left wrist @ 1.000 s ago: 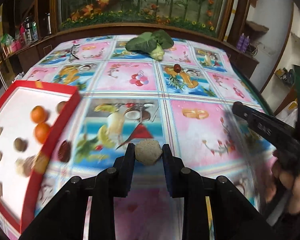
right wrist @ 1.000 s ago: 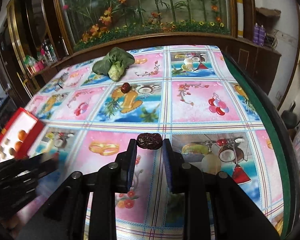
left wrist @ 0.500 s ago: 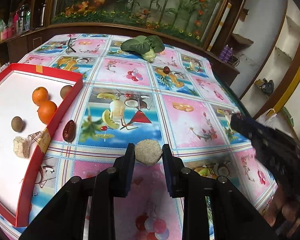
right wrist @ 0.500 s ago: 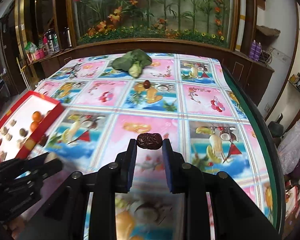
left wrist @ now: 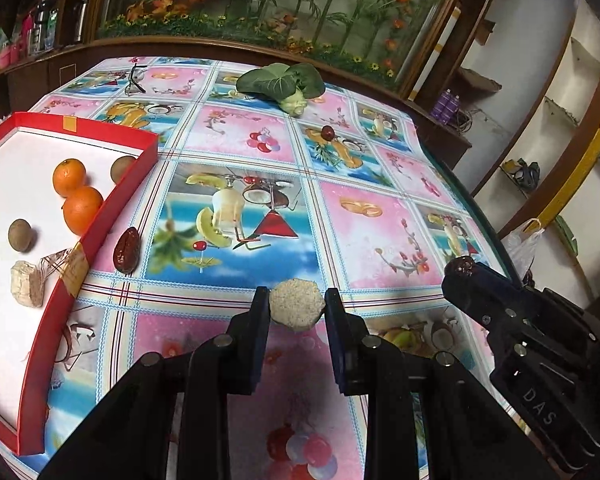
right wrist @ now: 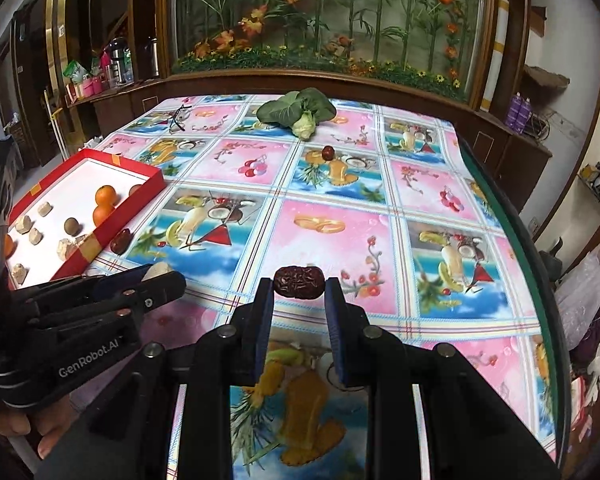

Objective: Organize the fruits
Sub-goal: 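Hold the date and biscuit raised above the tablecloth with both tools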

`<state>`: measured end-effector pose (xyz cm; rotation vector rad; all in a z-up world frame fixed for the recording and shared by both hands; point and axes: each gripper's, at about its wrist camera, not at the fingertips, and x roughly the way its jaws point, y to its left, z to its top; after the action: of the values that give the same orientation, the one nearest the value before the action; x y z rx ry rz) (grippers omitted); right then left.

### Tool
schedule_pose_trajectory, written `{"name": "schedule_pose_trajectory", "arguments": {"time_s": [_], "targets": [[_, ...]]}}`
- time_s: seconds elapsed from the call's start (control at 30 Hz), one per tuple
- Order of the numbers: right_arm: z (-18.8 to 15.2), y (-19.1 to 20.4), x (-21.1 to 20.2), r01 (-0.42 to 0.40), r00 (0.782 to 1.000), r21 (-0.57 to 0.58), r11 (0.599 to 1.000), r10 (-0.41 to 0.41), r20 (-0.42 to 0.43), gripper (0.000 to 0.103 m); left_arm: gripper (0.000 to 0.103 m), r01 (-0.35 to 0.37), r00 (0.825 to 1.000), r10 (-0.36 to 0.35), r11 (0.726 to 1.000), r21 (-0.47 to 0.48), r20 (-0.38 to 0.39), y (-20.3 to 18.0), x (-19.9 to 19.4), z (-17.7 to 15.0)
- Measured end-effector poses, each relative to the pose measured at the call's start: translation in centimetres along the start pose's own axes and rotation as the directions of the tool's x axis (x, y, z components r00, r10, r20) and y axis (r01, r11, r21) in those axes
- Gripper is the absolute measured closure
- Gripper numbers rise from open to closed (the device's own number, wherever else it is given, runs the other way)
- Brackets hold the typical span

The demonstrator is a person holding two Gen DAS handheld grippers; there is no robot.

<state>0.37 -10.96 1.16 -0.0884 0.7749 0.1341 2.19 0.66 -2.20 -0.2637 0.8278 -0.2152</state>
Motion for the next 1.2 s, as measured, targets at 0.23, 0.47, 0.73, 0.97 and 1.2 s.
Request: {"name": "schedule_pose_trajectory", "arguments": {"time_s": [0.23, 0.47, 0.73, 0.97, 1.2], "targets": [[-0.3, -0.6, 0.2, -0.033, 0.999, 0.029, 0.999, 0.033, 0.007, 0.075, 0.077, -0.035, 0.999, 0.035, 0.999, 0.021, -0.006, -0.2, 0.4, -0.4], [-1.0, -0.9, 0.3, -0.070, 0.998, 0.036, 0.997, 0.070, 0.001, 0.075, 0.077, -0.055, 0.998, 0.055, 0.998, 0.037, -0.011, -0.3, 0.6, -0.6], [-1.1, -0.5, 0.1, -0.098, 0.995, 0.033, 0.995, 0.097, 0.013, 0.075, 0.077, -0.061, 0.998, 0.061, 0.997, 0.041, -0.008, -0.3, 0.7, -0.6], [-0.7, -0.4, -0.2, -0.100, 0.995, 0.026, 0.995, 0.100, 0.027, 0.075, 0.077, -0.060, 0.998, 0.060, 0.997, 0.041, -0.008, -0.4, 0.7, -0.6], [-0.5, -0.4, -0.4, -0.103, 0.994, 0.024, 0.994, 0.102, 0.033, 0.075, 0.077, -0.060, 0.998, 0.060, 0.997, 0.044, -0.008, -0.4, 0.6, -0.5]]}}
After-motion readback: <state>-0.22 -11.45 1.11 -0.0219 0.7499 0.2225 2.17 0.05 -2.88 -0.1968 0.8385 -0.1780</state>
